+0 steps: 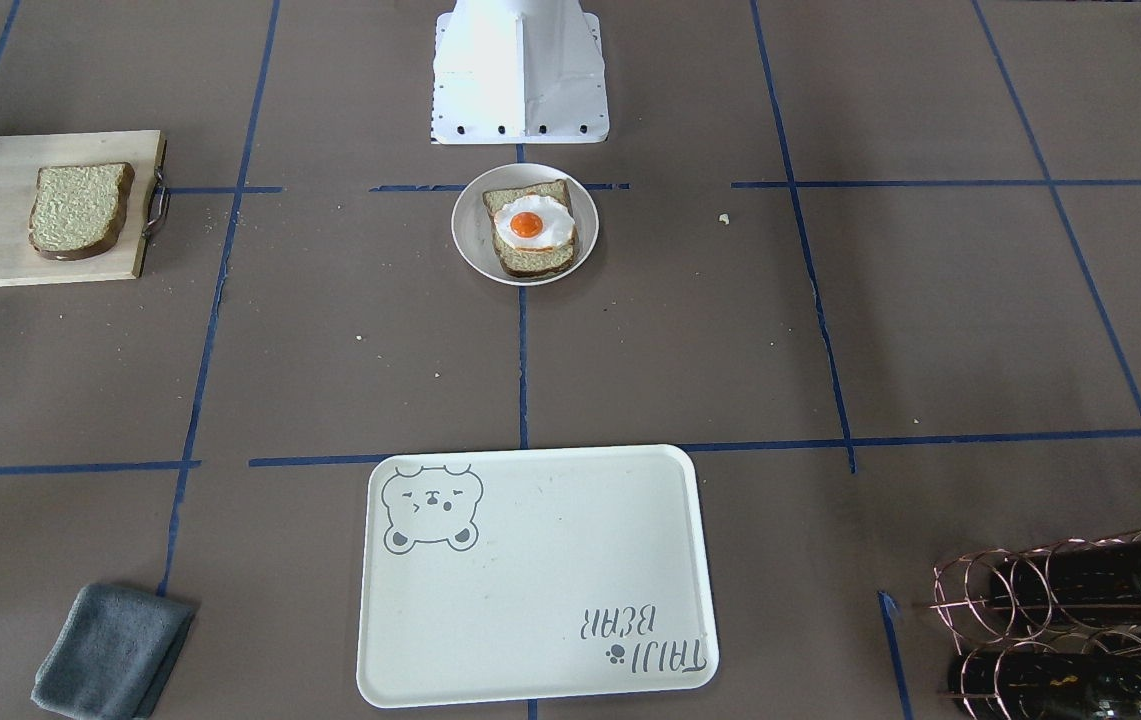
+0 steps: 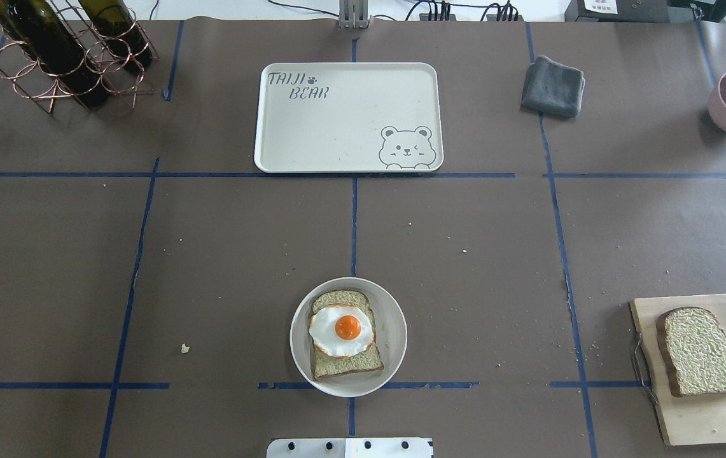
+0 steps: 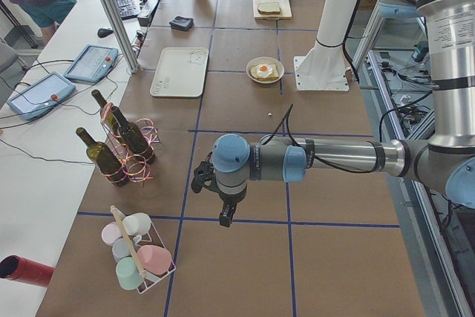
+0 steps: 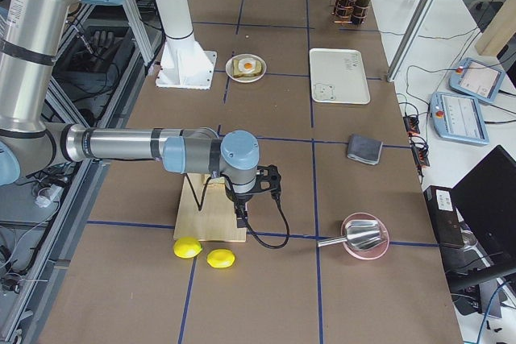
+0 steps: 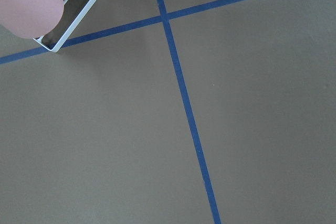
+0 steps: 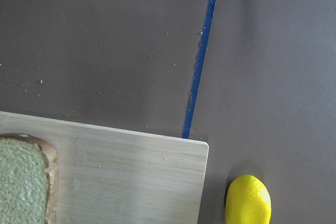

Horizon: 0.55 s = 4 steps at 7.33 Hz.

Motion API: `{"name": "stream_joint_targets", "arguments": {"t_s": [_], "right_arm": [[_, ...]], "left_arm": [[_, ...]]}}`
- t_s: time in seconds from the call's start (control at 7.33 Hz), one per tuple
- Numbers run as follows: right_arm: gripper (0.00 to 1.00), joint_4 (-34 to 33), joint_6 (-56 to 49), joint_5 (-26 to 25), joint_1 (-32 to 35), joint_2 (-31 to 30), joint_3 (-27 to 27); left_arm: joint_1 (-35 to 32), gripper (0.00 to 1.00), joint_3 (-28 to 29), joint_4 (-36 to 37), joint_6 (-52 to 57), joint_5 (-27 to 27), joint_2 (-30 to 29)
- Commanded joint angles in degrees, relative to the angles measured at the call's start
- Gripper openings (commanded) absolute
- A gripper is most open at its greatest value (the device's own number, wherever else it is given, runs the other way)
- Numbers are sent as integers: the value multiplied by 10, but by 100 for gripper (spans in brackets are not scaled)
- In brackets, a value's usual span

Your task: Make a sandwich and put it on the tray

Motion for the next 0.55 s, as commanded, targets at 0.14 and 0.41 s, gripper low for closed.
{"name": "stream_joint_targets", "arguments": {"t_s": [0.14, 0.41], "right_arm": [[100, 0, 1, 0, 0, 1, 0], [100, 0, 3, 0, -1, 4, 1]], "left_arm": [[0, 100, 4, -9, 1, -1, 1], [0, 100, 4, -10, 1, -2, 1]]}}
